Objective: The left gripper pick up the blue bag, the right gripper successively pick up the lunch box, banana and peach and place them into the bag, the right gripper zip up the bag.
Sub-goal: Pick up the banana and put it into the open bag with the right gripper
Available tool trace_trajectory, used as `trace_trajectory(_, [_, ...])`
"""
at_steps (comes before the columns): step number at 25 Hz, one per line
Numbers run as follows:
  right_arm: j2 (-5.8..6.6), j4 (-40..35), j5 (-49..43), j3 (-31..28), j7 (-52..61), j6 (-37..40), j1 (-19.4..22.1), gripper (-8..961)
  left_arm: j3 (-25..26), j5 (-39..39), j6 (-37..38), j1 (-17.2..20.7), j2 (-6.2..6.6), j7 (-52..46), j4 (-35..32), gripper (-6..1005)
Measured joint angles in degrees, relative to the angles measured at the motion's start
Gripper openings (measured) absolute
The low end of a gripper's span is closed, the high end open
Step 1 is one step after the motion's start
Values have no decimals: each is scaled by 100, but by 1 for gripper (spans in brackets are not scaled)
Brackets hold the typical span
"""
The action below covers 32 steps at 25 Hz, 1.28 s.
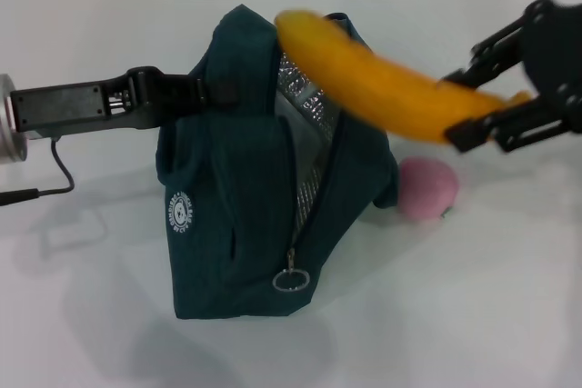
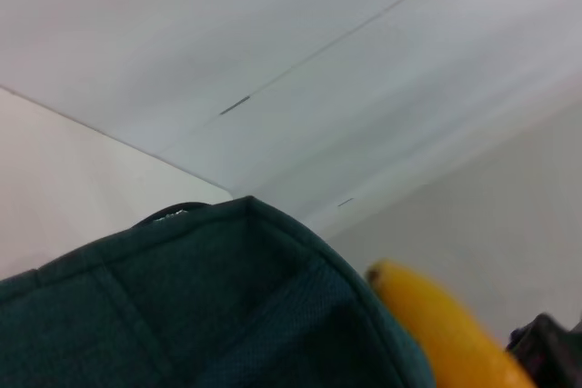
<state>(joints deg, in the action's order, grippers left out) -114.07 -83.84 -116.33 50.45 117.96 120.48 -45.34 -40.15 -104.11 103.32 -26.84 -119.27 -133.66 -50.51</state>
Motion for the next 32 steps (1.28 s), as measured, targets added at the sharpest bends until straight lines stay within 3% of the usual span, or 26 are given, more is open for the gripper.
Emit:
trace_trajectory(5, [-71,712,-65,589,-11,-302,-85,468,-38,35,4,-25,1,45,42,30])
trace_trajectory(14, [-43,1951,-213,952,-108,-354,-416,466,-95,49,11,-107,-6,93,43,30])
trace_trajectory(21, [-70,1906,-378,1014,-240,-436,-448,464,-116,50,12,-173,-13,112,147,30])
trace_trajectory(28, [-12,1480,-378,979,-486,-703,-121,460,-116,51,8,-159,-4,113,160,30])
trace_trajectory(32, [-69,1209,-342,975,-642,-680,31,460,-113,51,5,-171,5,113,163,30])
